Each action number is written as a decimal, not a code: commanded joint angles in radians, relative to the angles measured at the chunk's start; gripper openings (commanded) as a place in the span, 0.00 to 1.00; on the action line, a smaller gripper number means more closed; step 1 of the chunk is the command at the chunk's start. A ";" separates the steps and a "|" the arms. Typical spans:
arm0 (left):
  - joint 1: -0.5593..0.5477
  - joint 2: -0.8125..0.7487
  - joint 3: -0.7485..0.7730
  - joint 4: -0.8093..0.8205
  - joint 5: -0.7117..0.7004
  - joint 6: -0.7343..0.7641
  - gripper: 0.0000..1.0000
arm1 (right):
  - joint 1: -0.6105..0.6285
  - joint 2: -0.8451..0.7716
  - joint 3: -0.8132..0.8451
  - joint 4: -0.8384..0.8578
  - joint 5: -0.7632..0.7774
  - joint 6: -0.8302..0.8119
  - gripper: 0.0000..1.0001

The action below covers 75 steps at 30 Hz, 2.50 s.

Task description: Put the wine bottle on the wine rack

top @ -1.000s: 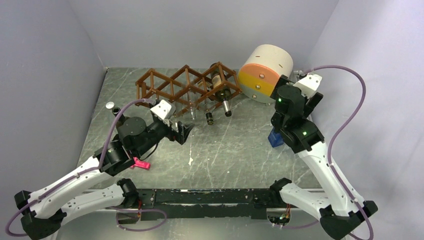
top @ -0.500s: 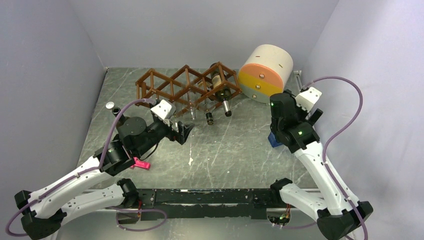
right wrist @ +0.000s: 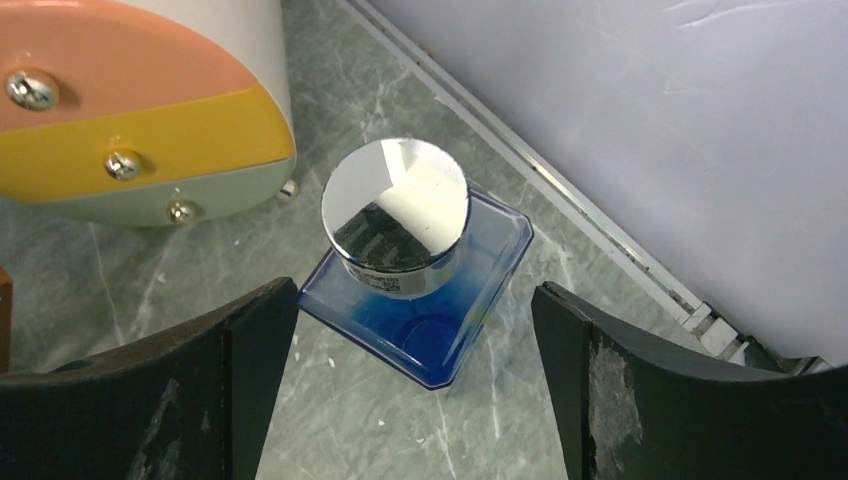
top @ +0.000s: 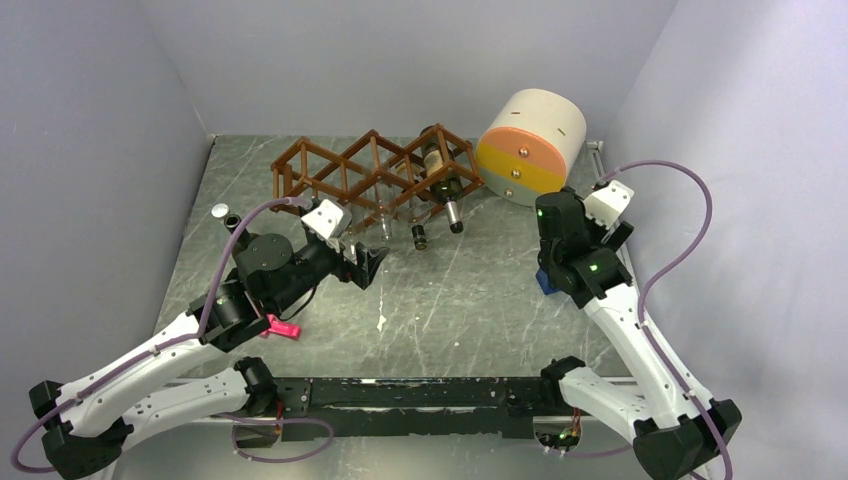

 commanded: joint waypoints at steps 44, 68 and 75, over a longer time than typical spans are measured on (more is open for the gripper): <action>0.005 0.080 -0.022 0.107 0.122 -0.069 0.98 | -0.009 -0.057 0.102 0.152 -1.091 -0.419 0.31; -0.105 0.668 -0.171 0.916 0.323 -0.088 0.98 | -0.001 -0.128 0.047 0.150 -1.342 -0.444 0.31; -0.111 0.761 -0.137 0.976 0.362 -0.106 0.98 | -0.002 -0.137 0.052 0.172 -1.403 -0.450 0.31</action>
